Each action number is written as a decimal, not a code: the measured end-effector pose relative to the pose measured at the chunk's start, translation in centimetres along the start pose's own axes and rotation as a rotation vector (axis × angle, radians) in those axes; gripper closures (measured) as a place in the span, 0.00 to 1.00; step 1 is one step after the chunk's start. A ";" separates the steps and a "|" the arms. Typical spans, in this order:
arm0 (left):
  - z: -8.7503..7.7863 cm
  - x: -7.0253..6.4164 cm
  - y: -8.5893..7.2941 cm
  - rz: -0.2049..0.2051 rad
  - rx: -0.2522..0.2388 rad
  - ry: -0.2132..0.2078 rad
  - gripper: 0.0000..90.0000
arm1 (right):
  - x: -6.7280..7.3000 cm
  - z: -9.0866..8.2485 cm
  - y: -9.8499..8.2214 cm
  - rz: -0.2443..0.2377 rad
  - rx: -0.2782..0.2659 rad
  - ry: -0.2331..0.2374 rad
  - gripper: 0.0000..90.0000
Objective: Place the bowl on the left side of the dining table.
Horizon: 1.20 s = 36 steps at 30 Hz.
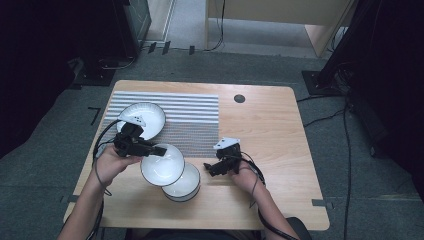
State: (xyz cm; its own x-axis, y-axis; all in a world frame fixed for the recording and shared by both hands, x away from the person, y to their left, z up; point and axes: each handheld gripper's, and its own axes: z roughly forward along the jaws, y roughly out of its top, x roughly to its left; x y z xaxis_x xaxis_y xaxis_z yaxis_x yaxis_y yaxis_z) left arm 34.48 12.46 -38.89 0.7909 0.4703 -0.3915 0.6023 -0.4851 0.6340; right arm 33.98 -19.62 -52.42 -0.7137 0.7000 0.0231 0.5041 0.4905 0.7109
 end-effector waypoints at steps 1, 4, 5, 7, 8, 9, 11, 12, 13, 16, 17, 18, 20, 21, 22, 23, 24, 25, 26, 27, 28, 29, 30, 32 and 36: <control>-0.1 0.1 0.0 -0.002 -0.001 0.002 0.84 | 0.0 0.0 0.0 0.000 0.000 0.000 0.00; -0.3 0.4 -0.1 -0.009 -0.003 0.005 0.84 | 0.1 0.0 0.0 0.003 0.001 -0.002 0.00; -0.3 0.5 -0.1 -0.011 -0.005 0.010 0.84 | 0.1 -0.1 -0.1 0.003 0.001 -0.001 0.00; -0.5 0.5 -0.1 -0.007 -0.006 0.025 0.84 | 0.1 -0.1 -0.1 0.003 0.001 -0.002 0.00; -0.6 0.6 -0.1 -0.008 -0.005 0.029 0.84 | 0.1 -0.1 -0.1 0.003 0.001 -0.001 0.00; -0.6 0.6 -0.1 -0.008 -0.005 0.029 0.84 | 0.1 -0.1 -0.1 0.003 0.001 -0.001 0.00; -0.8 0.7 -0.2 -0.014 -0.009 0.031 0.84 | 0.1 -0.1 -0.1 0.000 0.000 -0.002 0.00; -0.8 0.8 -0.2 -0.015 -0.010 0.031 0.84 | 0.1 -0.1 -0.1 0.000 0.000 -0.001 0.00; -0.8 0.9 -0.2 -0.015 -0.008 0.033 0.84 | 0.1 -0.1 -0.1 0.001 0.000 -0.001 0.00; -0.9 1.0 -0.3 -0.021 -0.006 0.034 0.84 | 0.1 -0.1 -0.1 0.001 0.001 0.000 0.00; -0.9 1.1 -0.4 -0.021 -0.006 0.035 0.84 | 0.1 -0.1 -0.1 0.002 0.001 -0.001 0.00; -0.9 1.2 -0.4 -0.023 -0.004 0.035 0.84 | 0.1 -0.1 -0.1 0.002 0.001 -0.001 0.00; -0.9 1.3 -0.4 -0.026 -0.005 0.036 0.84 | 0.1 -0.1 -0.1 0.001 0.000 -0.001 0.00; -0.9 1.4 -0.5 -0.031 -0.004 0.035 0.84 | 0.1 -0.1 -0.1 0.001 0.000 -0.001 0.00; -0.9 1.5 -0.5 -0.034 -0.005 0.036 0.84 | 0.1 -0.1 -0.1 0.001 0.000 -0.001 0.00; -1.0 1.6 -0.6 -0.036 -0.005 0.037 0.84 | 0.1 -0.1 -0.1 0.000 0.000 -0.001 0.00; -1.0 1.8 -0.6 -0.041 -0.005 0.038 0.84 | 0.1 -0.1 -0.1 0.002 0.000 -0.001 0.00; -1.0 1.8 -0.6 -0.041 -0.005 0.038 0.84 | 0.1 -0.1 -0.1 0.002 0.000 -0.001 0.00; -1.0 1.9 -0.7 -0.044 -0.006 0.040 0.84 | 0.1 -0.1 -0.1 0.002 0.000 -0.001 0.00; -1.1 2.0 -0.7 -0.047 -0.007 0.041 0.83 | 0.1 -0.1 -0.1 0.002 0.001 -0.001 0.00; -1.0 2.1 -0.8 -0.050 -0.004 0.041 0.83 | 0.1 -0.1 -0.1 0.002 0.000 -0.001 0.00; -1.0 2.2 -0.8 -0.053 -0.002 0.041 0.84 | 0.1 -0.1 -0.1 0.002 0.001 -0.001 0.00; -0.9 2.3 -0.8 -0.055 -0.001 0.041 0.84 | 0.1 -0.1 -0.1 0.002 0.000 -0.001 0.00; -0.9 2.4 -0.9 -0.058 -0.003 0.034 0.83 | 0.1 -0.1 -0.1 0.001 0.000 -0.001 0.00; -1.0 2.6 -0.9 -0.061 -0.002 0.039 0.83 | 0.1 -0.1 -0.1 0.002 0.000 -0.001 0.00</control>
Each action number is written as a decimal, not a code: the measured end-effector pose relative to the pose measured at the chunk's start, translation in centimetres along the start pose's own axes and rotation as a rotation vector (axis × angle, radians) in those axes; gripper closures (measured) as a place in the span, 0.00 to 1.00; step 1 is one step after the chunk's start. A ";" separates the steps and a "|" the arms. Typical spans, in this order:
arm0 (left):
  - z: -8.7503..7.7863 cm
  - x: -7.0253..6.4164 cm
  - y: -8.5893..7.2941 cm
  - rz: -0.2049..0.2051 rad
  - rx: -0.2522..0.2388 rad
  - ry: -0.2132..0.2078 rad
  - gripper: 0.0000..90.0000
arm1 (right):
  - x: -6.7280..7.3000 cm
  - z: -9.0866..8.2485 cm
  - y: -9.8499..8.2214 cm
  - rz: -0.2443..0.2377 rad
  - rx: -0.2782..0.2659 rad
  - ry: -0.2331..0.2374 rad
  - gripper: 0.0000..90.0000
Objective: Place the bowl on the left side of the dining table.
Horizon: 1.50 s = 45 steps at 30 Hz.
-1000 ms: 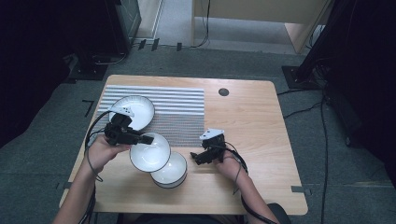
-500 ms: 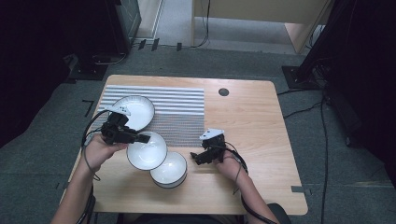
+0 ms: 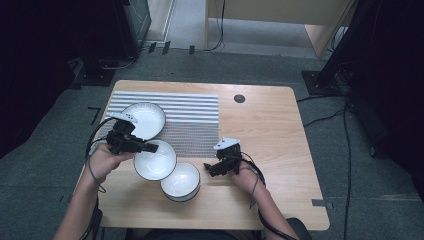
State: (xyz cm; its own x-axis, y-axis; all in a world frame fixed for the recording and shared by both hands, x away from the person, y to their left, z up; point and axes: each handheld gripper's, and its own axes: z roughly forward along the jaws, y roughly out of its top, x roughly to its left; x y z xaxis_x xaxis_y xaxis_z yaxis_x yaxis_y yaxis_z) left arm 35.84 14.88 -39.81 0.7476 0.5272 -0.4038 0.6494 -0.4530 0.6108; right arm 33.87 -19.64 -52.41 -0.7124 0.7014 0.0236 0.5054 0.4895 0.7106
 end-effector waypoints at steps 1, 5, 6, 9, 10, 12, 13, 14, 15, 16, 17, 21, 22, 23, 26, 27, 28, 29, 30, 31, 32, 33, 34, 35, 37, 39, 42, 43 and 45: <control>0.0 0.1 0.0 -0.002 0.000 0.001 0.83 | 0.0 0.0 0.0 0.000 0.000 0.000 0.00; -0.1 0.4 -0.2 -0.012 -0.001 0.005 0.83 | 0.0 0.0 0.0 -0.001 0.000 0.000 0.00; -0.1 0.6 -0.2 -0.013 -0.002 0.005 0.83 | 0.0 0.0 0.0 -0.001 0.000 0.000 0.00; -0.2 0.8 -0.3 -0.024 -0.006 0.009 0.83 | 0.0 0.0 0.0 -0.001 0.000 0.000 0.00; -0.2 0.9 -0.3 -0.026 -0.006 0.011 0.83 | 0.0 0.0 0.0 -0.001 0.000 0.000 0.00; -0.3 1.1 -0.4 -0.031 -0.007 0.013 0.83 | 0.0 0.0 0.0 -0.001 0.000 0.000 0.00; -0.3 1.2 -0.4 -0.033 -0.008 0.014 0.83 | 0.0 0.0 0.0 -0.001 0.000 0.000 0.00; -0.3 1.2 -0.4 -0.032 -0.005 0.012 0.83 | 0.0 0.0 0.0 0.000 0.000 0.000 0.00; -0.3 1.3 -0.4 -0.033 -0.005 0.011 0.84 | 0.0 0.0 0.0 0.000 0.000 0.000 0.00; -0.3 1.4 -0.5 -0.035 -0.005 0.009 0.84 | 0.0 0.0 0.0 -0.001 0.000 0.000 0.00; -0.3 1.4 -0.5 -0.036 -0.005 0.008 0.84 | 0.0 0.0 0.0 0.000 0.000 0.000 0.00; -0.3 1.8 -0.6 -0.043 -0.005 0.012 0.83 | 0.0 0.0 0.0 0.000 0.000 0.000 0.00; -0.3 1.9 -0.7 -0.045 -0.005 0.013 0.83 | 0.0 0.0 0.0 -0.002 -0.001 0.000 0.00; -0.2 2.0 -0.7 -0.047 -0.005 0.014 0.83 | 0.0 0.0 0.0 -0.002 -0.001 0.000 0.00; -0.2 2.3 -0.8 -0.050 -0.006 0.016 0.83 | 0.0 0.0 0.0 -0.002 -0.001 0.000 0.00; -0.2 2.5 -0.8 -0.051 -0.003 0.015 0.83 | 0.0 0.0 0.0 -0.002 -0.001 0.000 0.00; -0.1 2.5 -0.8 -0.053 -0.002 0.014 0.83 | 0.0 0.0 0.0 -0.002 -0.001 0.000 0.00; -0.1 2.6 -0.9 -0.054 -0.001 0.012 0.83 | 0.0 0.0 0.0 -0.002 -0.001 0.000 0.00; -0.1 2.6 -0.9 -0.054 -0.001 0.012 0.83 | 0.0 0.0 0.0 -0.002 0.000 0.000 0.00; 0.0 2.8 -0.9 -0.053 0.001 0.003 0.83 | 0.0 0.0 0.0 -0.002 -0.001 0.000 0.00; 0.1 2.9 -1.0 -0.054 -0.001 0.001 0.84 | 0.0 0.0 0.0 -0.002 -0.001 0.000 0.00; 0.1 2.9 -1.0 -0.054 -0.001 0.001 0.84 | 0.0 0.0 0.0 -0.002 -0.001 0.000 0.00; 0.1 3.0 -1.0 -0.058 0.002 -0.001 0.84 | 0.0 0.0 0.0 -0.002 -0.001 0.000 0.00; 0.2 3.1 -1.0 -0.058 0.004 0.002 0.84 | 0.0 0.0 0.0 -0.002 0.000 0.000 0.00; 0.3 3.3 -1.0 -0.061 0.009 0.004 0.84 | 0.0 0.0 0.0 -0.002 -0.001 0.000 0.00; 0.4 3.6 -1.1 -0.068 0.009 0.003 0.84 | 0.0 0.0 0.0 -0.002 -0.001 0.000 0.00; 0.4 3.7 -1.2 -0.068 0.010 0.010 0.84 | 0.0 0.0 0.0 -0.002 -0.001 0.000 0.00; 0.4 3.8 -1.2 -0.071 0.009 0.010 0.84 | 0.0 0.0 0.0 -0.002 -0.001 0.000 0.00; 0.5 3.9 -1.2 -0.071 0.010 0.009 0.84 | 0.0 0.0 0.0 -0.002 -0.001 0.000 0.00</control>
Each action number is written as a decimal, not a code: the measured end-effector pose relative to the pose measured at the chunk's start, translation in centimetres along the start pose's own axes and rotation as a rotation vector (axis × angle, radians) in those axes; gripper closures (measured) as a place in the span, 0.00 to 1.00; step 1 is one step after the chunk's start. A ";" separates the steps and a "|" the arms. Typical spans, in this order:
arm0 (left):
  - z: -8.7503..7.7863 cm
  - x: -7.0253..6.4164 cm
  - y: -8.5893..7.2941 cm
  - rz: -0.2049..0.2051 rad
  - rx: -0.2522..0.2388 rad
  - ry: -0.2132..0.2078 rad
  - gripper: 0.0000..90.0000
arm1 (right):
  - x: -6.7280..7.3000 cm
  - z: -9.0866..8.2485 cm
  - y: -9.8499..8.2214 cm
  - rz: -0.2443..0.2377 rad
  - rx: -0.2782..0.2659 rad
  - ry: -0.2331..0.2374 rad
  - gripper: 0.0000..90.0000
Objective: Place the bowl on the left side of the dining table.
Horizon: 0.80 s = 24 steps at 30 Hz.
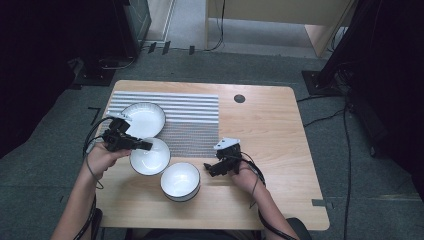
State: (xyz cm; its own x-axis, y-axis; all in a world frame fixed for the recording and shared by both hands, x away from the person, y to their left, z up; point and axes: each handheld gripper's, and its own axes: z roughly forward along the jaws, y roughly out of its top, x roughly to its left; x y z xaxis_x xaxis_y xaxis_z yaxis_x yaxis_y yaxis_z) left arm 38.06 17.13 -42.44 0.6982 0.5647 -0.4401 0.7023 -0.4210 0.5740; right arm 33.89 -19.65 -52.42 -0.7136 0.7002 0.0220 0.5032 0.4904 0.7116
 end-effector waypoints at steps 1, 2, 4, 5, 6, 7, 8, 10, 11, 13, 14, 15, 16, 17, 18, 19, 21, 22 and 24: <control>0.1 0.1 0.0 -0.001 0.002 0.001 0.84 | 0.0 0.0 0.0 0.000 0.000 0.000 0.00; 0.1 0.1 0.0 -0.004 0.001 0.001 0.84 | 0.0 0.0 0.0 0.000 0.000 0.000 0.00; 0.2 0.3 0.0 -0.007 0.001 -0.003 0.84 | 0.0 0.0 0.0 0.000 0.000 0.000 0.00; 0.2 0.3 0.0 -0.005 0.004 -0.003 0.84 | 0.0 0.0 0.0 0.000 0.000 0.000 0.00; 0.2 0.4 0.0 -0.006 0.006 -0.004 0.84 | 0.0 0.0 0.0 -0.003 -0.001 -0.001 0.00; 0.2 0.4 0.0 -0.005 0.007 -0.005 0.84 | 0.0 0.0 0.0 -0.003 -0.001 -0.001 0.00; 0.3 0.5 0.0 -0.004 0.008 -0.006 0.84 | 0.0 0.0 0.0 -0.003 -0.001 -0.001 0.00; 0.3 0.5 0.0 -0.005 0.008 -0.008 0.84 | 0.0 0.0 0.0 -0.003 -0.001 -0.001 0.00; 0.3 0.6 0.0 -0.006 0.008 -0.010 0.84 | 0.0 0.0 0.0 -0.003 -0.001 -0.001 0.00; 0.3 0.8 0.0 -0.011 0.005 -0.012 0.84 | 0.0 0.0 0.0 -0.002 -0.001 -0.001 0.00; 0.3 0.8 0.0 -0.012 0.004 -0.011 0.84 | 0.0 0.0 0.0 -0.002 -0.001 -0.001 0.00; 0.3 0.9 0.0 -0.014 0.002 -0.010 0.84 | 0.0 0.0 0.0 -0.002 -0.001 0.000 0.00; 0.3 1.0 0.0 -0.015 0.002 -0.008 0.84 | 0.0 0.0 0.0 0.000 0.001 -0.001 0.00; 0.4 1.0 0.0 -0.016 0.001 -0.005 0.84 | 0.0 0.0 0.0 0.001 0.001 -0.001 0.00; 0.4 1.1 0.0 -0.017 0.003 -0.004 0.84 | 0.0 0.0 0.0 0.001 0.002 -0.001 0.00; 0.4 1.3 0.0 -0.019 0.004 -0.001 0.84 | 0.0 0.0 0.0 0.002 0.002 -0.001 0.00; 0.5 1.4 -0.1 -0.023 0.008 0.005 0.84 | 0.0 0.0 0.0 0.002 0.002 -0.001 0.00; 0.6 1.6 -0.1 -0.026 0.010 0.006 0.84 | 0.0 0.0 0.0 0.002 0.002 -0.001 0.00; 0.8 1.8 -0.2 -0.033 0.014 0.008 0.84 | 0.0 0.0 0.0 0.002 0.002 -0.001 0.00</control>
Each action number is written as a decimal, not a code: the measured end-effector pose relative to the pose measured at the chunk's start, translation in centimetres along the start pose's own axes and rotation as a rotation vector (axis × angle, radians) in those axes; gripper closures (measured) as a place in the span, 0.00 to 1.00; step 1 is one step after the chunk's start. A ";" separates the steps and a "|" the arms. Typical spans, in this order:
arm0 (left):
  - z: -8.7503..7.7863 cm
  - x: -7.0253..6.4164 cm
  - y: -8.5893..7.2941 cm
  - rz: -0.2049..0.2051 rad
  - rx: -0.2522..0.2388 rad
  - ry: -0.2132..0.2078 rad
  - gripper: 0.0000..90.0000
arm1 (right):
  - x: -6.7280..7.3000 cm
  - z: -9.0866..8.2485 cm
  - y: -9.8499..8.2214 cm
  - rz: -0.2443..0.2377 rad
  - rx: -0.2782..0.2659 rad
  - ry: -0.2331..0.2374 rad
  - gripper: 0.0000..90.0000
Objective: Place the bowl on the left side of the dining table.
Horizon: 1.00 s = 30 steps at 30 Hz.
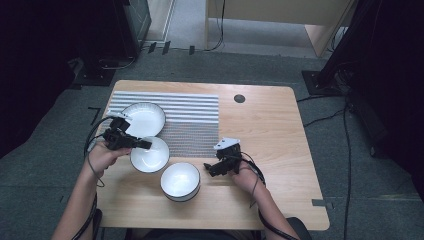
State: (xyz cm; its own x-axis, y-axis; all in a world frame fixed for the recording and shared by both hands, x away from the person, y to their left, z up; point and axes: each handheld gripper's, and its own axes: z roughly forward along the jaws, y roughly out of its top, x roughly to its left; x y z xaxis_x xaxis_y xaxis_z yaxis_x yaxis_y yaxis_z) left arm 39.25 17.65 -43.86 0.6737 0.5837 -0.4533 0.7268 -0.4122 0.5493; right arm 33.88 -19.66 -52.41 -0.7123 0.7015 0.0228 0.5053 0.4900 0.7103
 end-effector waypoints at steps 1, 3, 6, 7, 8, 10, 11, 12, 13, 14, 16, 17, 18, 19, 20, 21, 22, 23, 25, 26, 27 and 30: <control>0.1 0.1 0.0 -0.001 -0.001 0.002 0.84 | 0.0 0.0 0.0 0.001 0.001 0.000 0.00; 0.2 0.3 -0.1 -0.005 -0.005 -0.002 0.84 | 0.0 0.0 0.0 0.000 0.000 0.000 0.00; 0.3 0.6 -0.1 -0.010 -0.011 -0.003 0.84 | 0.0 0.0 0.0 0.003 0.002 0.000 0.00; 0.4 0.7 -0.1 -0.013 -0.012 -0.001 0.84 | 0.0 0.0 0.0 0.003 0.002 0.000 0.00; 0.4 0.8 -0.1 -0.014 -0.013 0.001 0.84 | 0.0 0.0 0.0 0.002 0.002 0.002 0.00; 0.4 1.0 -0.1 -0.018 -0.012 0.004 0.84 | -0.1 0.1 0.1 -0.005 0.000 0.004 0.00; 0.5 1.2 -0.1 -0.020 -0.013 0.005 0.84 | -0.1 0.1 0.1 -0.004 0.000 0.004 0.00; 0.5 1.3 -0.1 -0.025 -0.014 0.004 0.84 | -0.1 0.1 0.1 -0.003 0.002 0.005 0.00; 0.5 1.5 -0.1 -0.028 -0.015 0.006 0.84 | -0.1 0.1 0.1 -0.004 0.002 0.005 0.00; 0.5 1.6 -0.2 -0.030 -0.016 0.007 0.84 | -0.1 0.1 0.1 -0.004 0.002 0.005 0.00; 0.4 1.9 -0.2 -0.035 -0.021 0.004 0.84 | -0.1 0.1 0.1 -0.004 0.002 0.005 0.00; 0.4 2.0 -0.2 -0.037 -0.023 0.003 0.84 | -0.1 0.1 0.1 -0.004 0.002 0.005 0.00; 0.3 2.2 -0.2 -0.041 -0.027 0.002 0.84 | -0.1 0.1 0.1 -0.004 0.002 0.005 0.00; 0.3 2.4 -0.2 -0.044 -0.028 0.004 0.84 | -0.1 0.1 0.1 -0.004 0.002 0.005 0.00; 0.3 2.4 -0.1 -0.045 -0.028 0.007 0.84 | -0.1 0.1 0.1 -0.004 0.002 0.005 0.00; 0.3 2.5 -0.1 -0.042 -0.028 0.010 0.84 | -0.1 0.1 0.1 -0.004 0.001 0.005 0.00; 0.3 2.5 0.0 -0.042 -0.029 0.012 0.84 | -0.1 0.1 0.1 -0.004 0.001 0.005 0.00; 0.3 2.6 0.0 -0.042 -0.027 0.012 0.84 | -0.1 0.1 0.1 -0.005 0.001 0.005 0.00; 0.3 2.8 0.2 -0.044 -0.028 0.012 0.84 | -0.1 0.1 0.1 -0.005 0.001 0.005 0.00; 0.3 2.9 0.2 -0.042 -0.028 0.012 0.84 | -0.1 0.1 0.1 -0.006 0.001 0.005 0.00; 0.3 2.9 0.3 -0.042 -0.027 0.012 0.84 | -0.1 0.1 0.1 -0.006 0.001 0.005 0.00; 0.5 3.3 0.4 -0.044 -0.023 0.013 0.84 | -0.1 0.1 0.1 -0.008 -0.002 0.005 0.00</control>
State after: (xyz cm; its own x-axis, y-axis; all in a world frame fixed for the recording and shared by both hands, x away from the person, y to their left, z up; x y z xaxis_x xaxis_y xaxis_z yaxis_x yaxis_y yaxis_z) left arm 41.79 19.05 -45.50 0.6390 0.6101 -0.4684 0.7525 -0.3697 0.5451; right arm 34.01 -19.63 -52.42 -0.7185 0.6952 0.0210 0.4990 0.4943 0.7118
